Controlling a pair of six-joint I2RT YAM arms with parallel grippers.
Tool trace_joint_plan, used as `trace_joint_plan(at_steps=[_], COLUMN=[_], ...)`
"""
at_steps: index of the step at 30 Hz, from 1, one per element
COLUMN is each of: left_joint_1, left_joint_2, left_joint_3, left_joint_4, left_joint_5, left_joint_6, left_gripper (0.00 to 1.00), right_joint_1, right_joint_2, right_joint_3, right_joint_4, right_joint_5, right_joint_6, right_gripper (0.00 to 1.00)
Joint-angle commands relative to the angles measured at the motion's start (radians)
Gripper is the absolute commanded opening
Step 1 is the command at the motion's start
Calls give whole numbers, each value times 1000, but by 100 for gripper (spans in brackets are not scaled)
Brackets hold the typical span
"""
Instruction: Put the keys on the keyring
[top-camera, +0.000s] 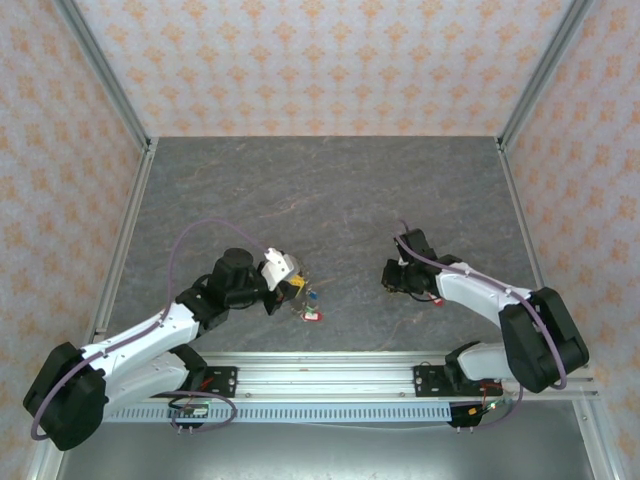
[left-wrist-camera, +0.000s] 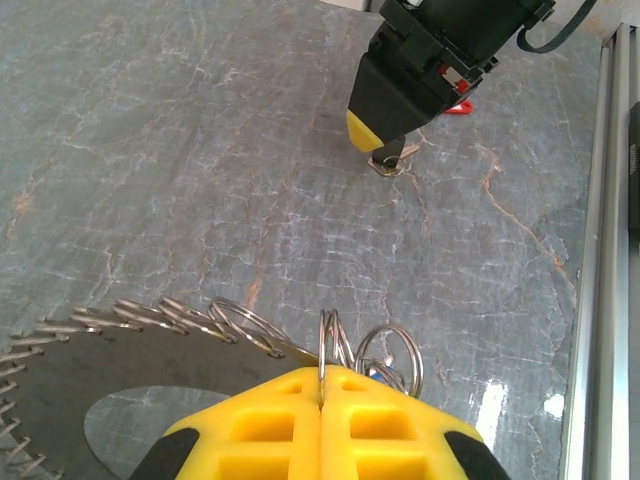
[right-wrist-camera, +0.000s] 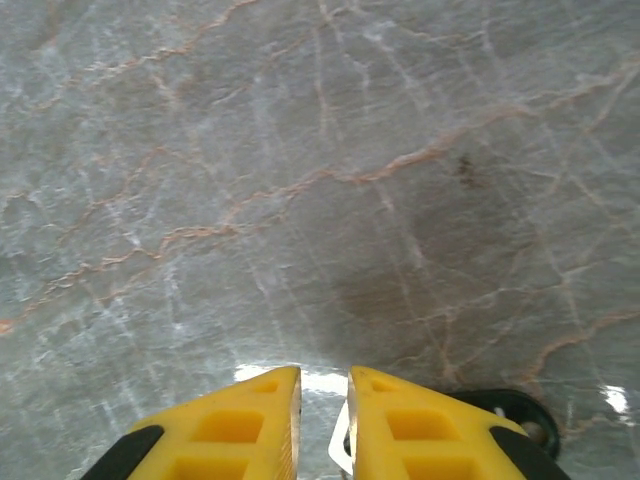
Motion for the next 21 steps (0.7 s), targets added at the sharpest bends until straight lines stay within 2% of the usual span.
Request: trace_joint_plan(at_steps=[1,13,18,21], left_joint_1=[-8,-8,-8,-8], left_joint_2=[-13,-36,-43,-43], left_joint_3=[-9,-16,-19,-24], left_joint_4=[36,18,18,21], left_joint_5=[-7,-26,-30,-30], left_joint_6=[-18,-21,-20,-20], left_gripper=[0,0,0,0], right_joint_1=[8,20,30,31], right_joint_2=[26,70,30,-2], right_joint_3=[31,59,90,93], right_joint_4=[-79,-106,-191,-210], right_joint_5=[83,23,107,114], right_joint_6=[15,28,25,24], right_gripper=[20,17,19,20])
